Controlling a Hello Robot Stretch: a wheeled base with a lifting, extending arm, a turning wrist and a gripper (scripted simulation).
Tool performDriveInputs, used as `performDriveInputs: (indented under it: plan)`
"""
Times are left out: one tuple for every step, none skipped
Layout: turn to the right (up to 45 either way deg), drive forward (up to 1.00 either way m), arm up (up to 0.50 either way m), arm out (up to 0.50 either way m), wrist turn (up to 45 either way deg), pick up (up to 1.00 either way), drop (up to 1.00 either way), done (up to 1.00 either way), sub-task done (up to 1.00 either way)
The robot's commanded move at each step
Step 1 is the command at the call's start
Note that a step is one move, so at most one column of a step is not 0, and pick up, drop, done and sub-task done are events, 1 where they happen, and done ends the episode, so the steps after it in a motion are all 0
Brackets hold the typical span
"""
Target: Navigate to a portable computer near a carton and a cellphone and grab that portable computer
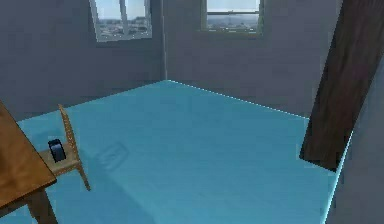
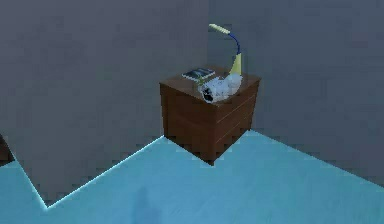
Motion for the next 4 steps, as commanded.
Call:
performDriveInputs:
  plan:
    - [-9.0, 0.0, 0.0, 0.0, 0.0, 0.0, 0.0, 0.0, 0.0]
    - [0.0, 0.55, 0.0, 0.0, 0.0, 0.0, 0.0, 0.0, 0.0]
    - [-45.0, 0.0, 0.0, 0.0, 0.0, 0.0, 0.0, 0.0, 0.0]
    - [42.0, 0.0, 0.0, 0.0, 0.0, 0.0, 0.0, 0.0, 0.0]
